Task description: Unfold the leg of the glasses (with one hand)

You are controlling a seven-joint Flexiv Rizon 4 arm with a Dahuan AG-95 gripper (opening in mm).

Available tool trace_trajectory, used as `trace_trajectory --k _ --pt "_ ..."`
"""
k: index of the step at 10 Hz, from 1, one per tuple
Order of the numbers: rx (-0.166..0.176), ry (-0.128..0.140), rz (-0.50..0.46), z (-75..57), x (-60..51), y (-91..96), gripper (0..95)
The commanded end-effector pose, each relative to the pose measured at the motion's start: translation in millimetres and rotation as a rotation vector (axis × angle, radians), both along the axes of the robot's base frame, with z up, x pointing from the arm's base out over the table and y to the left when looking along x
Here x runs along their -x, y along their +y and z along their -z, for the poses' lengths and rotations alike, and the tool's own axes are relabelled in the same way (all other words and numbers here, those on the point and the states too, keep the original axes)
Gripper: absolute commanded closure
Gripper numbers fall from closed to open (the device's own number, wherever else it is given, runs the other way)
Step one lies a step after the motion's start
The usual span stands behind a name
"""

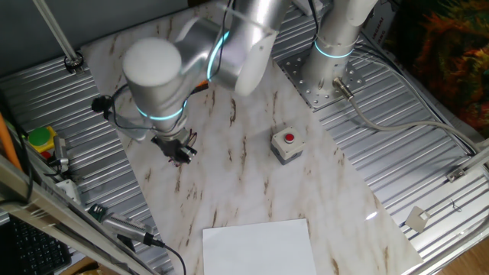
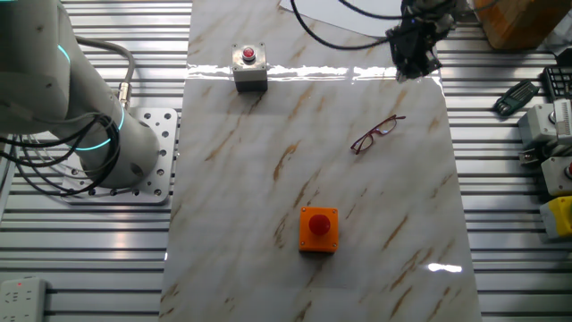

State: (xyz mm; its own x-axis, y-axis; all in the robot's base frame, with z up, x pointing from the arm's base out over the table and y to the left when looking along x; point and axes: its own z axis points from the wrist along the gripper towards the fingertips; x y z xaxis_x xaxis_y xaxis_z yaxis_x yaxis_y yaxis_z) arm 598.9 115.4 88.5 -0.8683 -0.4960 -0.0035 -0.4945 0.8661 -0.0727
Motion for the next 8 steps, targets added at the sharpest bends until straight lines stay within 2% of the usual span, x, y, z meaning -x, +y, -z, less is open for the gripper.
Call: trace_trajectory --k 1,6,8 --pt "-0.009 0.023 0.062 8.9 -4.7 -7.6 95.0" --pt "-0.008 0.043 0.090 2.6 -8.5 -25.8 95.0" --pt "-0.006 0.043 0.093 3.6 -8.8 -26.7 95.0"
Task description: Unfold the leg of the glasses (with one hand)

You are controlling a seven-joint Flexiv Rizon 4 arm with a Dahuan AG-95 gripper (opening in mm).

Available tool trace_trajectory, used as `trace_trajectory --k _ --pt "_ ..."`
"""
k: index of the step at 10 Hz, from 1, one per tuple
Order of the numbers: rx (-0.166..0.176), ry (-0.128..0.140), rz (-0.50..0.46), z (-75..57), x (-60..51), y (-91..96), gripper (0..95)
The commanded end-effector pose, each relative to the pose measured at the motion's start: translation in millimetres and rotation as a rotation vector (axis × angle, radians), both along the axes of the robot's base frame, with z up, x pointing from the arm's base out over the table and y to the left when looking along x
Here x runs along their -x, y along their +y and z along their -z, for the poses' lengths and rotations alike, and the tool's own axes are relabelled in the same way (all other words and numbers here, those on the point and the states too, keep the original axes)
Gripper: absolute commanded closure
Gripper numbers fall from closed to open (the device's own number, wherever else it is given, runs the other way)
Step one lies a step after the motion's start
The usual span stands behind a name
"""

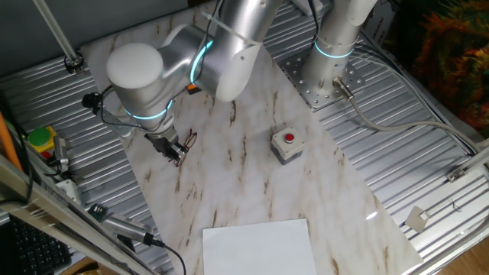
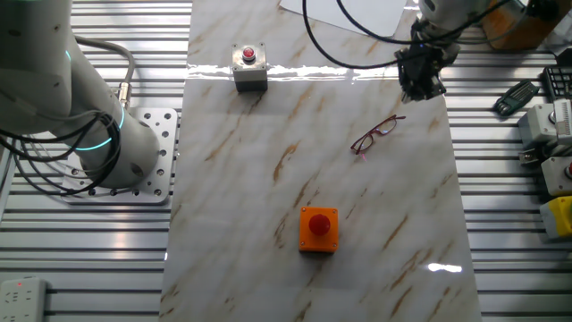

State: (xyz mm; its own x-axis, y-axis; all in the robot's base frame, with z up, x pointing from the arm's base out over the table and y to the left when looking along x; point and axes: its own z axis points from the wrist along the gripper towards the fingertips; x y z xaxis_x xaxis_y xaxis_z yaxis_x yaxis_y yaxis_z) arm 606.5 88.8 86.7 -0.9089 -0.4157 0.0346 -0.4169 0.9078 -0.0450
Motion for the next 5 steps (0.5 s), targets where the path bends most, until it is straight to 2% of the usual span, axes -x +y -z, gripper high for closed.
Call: trace_trajectory --k 1,5 --pt "0.000 -0.004 0.005 3.3 -1.5 -0.5 95.0" --pt "-0.005 -0.006 0.008 14.7 -3.4 -4.5 95.0"
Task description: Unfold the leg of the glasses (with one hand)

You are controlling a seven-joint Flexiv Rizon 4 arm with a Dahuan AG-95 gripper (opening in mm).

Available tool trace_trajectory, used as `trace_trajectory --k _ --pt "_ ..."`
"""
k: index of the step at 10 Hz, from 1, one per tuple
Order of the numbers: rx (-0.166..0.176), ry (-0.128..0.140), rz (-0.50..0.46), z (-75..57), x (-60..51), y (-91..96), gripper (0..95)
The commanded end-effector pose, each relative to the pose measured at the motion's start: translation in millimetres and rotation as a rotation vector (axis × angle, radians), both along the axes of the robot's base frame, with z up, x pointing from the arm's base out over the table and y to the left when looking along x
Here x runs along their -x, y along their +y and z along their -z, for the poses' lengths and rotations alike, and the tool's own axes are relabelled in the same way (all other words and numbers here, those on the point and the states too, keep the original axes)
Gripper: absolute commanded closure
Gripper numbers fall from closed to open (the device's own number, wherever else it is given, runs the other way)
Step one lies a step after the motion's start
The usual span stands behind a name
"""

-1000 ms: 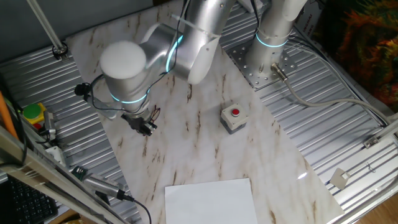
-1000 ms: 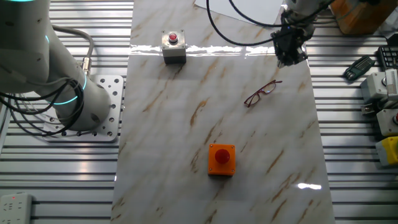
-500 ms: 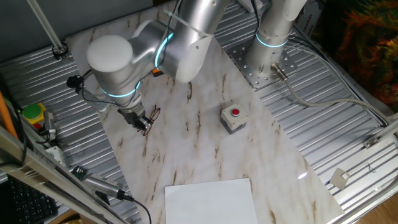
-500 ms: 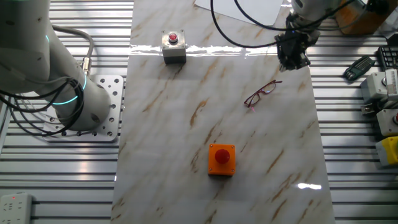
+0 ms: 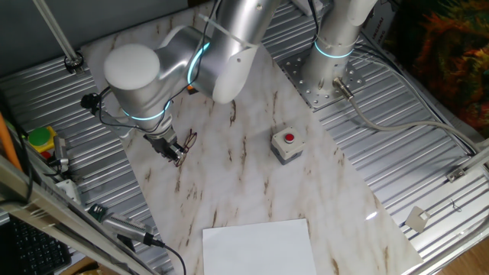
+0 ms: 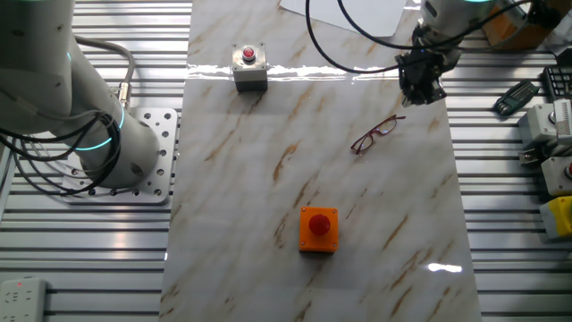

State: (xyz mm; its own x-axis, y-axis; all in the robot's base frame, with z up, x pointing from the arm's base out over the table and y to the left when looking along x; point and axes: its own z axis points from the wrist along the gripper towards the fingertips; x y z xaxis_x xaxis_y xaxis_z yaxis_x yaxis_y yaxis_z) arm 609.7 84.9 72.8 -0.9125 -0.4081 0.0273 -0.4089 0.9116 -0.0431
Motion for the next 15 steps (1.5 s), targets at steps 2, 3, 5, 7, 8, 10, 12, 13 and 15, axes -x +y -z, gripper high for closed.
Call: trace_trajectory --k 2,3,5,7,8,10,12,13,15 --pt "0.001 0.000 -0.001 2.6 -0.3 -1.3 95.0" --pt "0.002 0.001 0.000 2.9 -0.2 -1.6 95.0" --pt "0.002 0.003 0.001 8.9 -0.7 -3.5 95.0" --pt "0.002 0.003 0.003 12.1 -0.8 -4.2 95.0" --pt "0.002 0.004 0.002 13.2 -0.7 -4.6 95.0" --pt "0.001 0.004 0.004 13.6 -0.4 -4.8 95.0" --pt "0.001 0.004 0.003 14.2 -0.1 -5.1 95.0" --pt "0.001 0.004 0.004 14.4 0.0 -5.2 95.0" --pt "0.000 0.004 0.004 14.5 0.0 -5.2 95.0"
